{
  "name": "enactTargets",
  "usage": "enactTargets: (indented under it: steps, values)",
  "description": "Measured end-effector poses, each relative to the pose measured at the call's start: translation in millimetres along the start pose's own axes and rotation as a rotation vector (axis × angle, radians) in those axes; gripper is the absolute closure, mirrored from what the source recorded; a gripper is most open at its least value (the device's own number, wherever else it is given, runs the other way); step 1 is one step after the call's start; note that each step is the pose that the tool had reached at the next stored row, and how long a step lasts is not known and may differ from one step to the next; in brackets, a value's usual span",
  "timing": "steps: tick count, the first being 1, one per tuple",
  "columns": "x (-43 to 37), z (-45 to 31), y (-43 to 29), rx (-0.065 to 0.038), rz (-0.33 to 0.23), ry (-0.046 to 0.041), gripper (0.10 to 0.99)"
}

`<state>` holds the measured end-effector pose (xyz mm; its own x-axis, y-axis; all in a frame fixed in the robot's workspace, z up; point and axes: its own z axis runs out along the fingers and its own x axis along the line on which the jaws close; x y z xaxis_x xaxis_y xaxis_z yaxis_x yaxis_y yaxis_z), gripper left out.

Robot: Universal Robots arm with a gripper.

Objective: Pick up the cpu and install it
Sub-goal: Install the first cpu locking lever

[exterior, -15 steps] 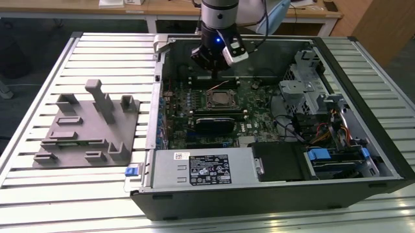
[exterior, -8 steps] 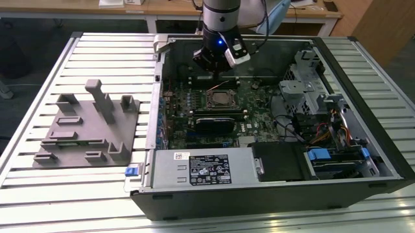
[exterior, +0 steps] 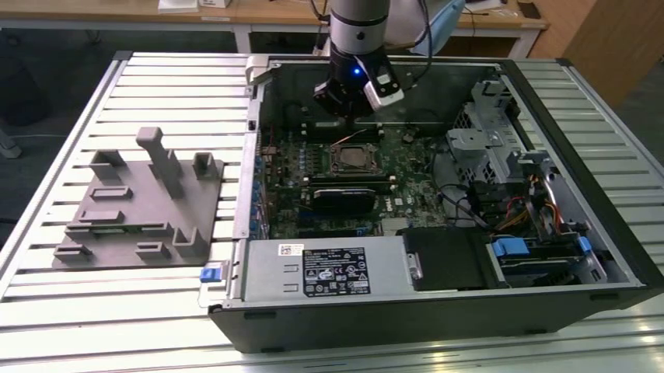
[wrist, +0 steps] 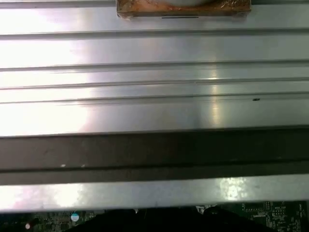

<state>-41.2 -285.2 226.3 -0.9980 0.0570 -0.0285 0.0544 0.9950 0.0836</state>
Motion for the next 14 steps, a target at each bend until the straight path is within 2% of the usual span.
enactTargets:
  steps: [7,14]
  values:
    - [-4.6,4.0,1.2,0.000,0.000,0.0000,0.980]
    - [-13.3,6.5,1.5,0.000,0.000,0.0001,0.980]
